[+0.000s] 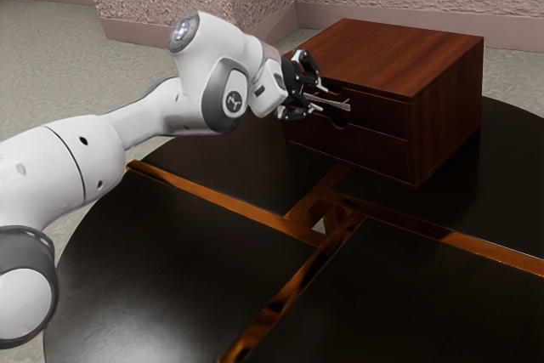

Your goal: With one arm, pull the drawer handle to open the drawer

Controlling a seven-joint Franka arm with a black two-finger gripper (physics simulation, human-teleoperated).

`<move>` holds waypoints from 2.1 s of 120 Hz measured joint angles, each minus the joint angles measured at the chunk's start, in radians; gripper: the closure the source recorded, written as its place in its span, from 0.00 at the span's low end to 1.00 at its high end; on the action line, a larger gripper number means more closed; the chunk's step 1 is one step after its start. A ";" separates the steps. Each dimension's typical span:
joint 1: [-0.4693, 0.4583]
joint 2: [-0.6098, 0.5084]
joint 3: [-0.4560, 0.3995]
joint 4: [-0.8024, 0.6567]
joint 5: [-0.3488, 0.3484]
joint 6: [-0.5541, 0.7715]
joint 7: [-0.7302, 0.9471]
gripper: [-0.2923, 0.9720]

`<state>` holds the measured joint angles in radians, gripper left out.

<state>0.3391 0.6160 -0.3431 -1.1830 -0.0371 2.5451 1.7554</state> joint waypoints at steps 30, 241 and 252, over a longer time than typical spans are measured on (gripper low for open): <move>0.000 0.000 0.000 -0.007 -0.001 0.001 -0.003 0.69; 0.020 -0.175 0.006 -0.229 -0.016 -0.034 -0.002 0.81; 0.025 -0.179 0.008 -0.232 -0.017 -0.034 -0.002 0.81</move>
<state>0.3637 0.4367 -0.3356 -1.4155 -0.0538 2.5116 1.7531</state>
